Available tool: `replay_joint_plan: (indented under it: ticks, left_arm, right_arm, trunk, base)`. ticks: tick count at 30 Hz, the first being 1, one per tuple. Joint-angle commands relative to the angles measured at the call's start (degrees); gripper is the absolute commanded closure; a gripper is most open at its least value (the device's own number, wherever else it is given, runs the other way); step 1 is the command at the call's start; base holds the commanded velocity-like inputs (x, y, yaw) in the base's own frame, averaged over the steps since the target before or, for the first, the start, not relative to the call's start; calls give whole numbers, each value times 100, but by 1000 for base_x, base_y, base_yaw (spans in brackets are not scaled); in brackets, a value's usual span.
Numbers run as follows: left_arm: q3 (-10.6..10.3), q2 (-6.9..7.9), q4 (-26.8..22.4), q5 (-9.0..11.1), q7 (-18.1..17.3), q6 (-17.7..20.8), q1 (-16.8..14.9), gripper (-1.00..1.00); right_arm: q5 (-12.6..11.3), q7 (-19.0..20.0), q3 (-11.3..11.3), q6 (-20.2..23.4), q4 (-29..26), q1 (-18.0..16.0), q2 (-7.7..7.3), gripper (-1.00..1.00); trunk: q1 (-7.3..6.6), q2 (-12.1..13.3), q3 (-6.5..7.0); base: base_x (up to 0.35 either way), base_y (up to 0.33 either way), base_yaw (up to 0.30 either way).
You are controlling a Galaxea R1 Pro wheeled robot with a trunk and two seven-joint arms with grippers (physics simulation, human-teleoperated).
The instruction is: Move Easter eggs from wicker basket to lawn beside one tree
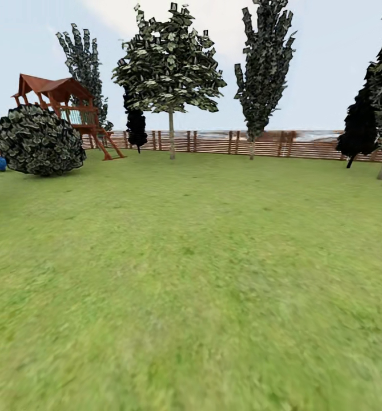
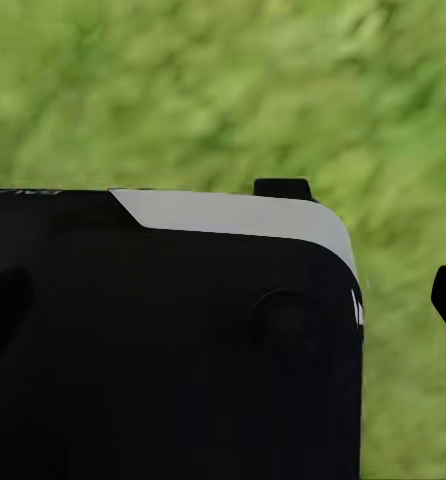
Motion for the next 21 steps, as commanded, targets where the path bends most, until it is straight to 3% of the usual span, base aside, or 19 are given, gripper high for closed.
replay_joint_plan:
  ticks: [1, 21]
  left_arm:
    - [28, -1, -10, 0, -2, 8, 2, -100]
    - [28, -1, -10, 1, 3, 8, 2, -100]
  right_arm:
    - [0, 6, -2, -20, 5, -3, 0, -100]
    - [1, 6, 2, -20, 13, -3, 0, -100]
  trunk:
    - [3, -3, -5]
    - [3, -3, -5]
  base:
    - [300, 225, 286]
    - [300, 225, 286]
